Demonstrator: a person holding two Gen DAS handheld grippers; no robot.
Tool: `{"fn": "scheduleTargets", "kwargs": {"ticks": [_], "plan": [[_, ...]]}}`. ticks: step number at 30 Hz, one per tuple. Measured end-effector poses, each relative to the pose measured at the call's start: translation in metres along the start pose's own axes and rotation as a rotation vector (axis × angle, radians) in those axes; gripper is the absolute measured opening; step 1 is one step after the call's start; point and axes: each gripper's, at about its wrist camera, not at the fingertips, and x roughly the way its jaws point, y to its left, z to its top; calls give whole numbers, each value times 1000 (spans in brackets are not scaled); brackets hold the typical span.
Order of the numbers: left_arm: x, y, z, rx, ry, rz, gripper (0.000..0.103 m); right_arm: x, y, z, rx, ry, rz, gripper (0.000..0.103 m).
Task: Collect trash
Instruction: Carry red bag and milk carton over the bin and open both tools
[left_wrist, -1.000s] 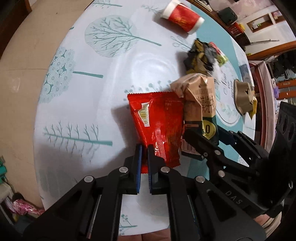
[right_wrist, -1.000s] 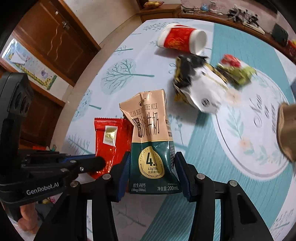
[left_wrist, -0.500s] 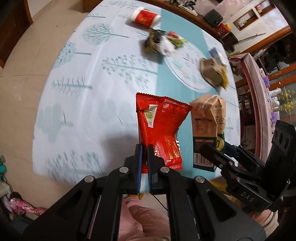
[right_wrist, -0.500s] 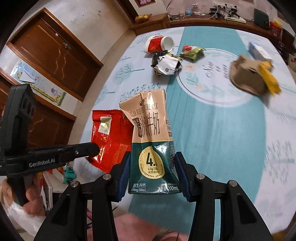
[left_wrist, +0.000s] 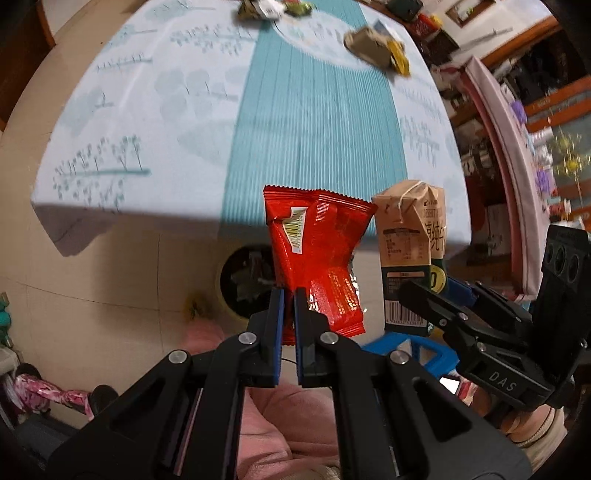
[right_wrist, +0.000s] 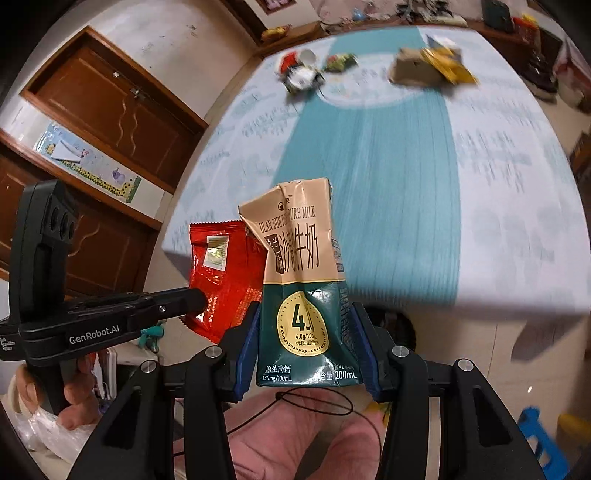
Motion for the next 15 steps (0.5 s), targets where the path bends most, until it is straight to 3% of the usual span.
{"fn": "scheduleTargets", "kwargs": {"ticks": [7,15], "plan": [[41,2,-29,71,52,8,3,32,-25,-57,138,43,-21,45],[122,24,-56,142,117,19,3,108,-58,-112,306,67,-100,45]]}}
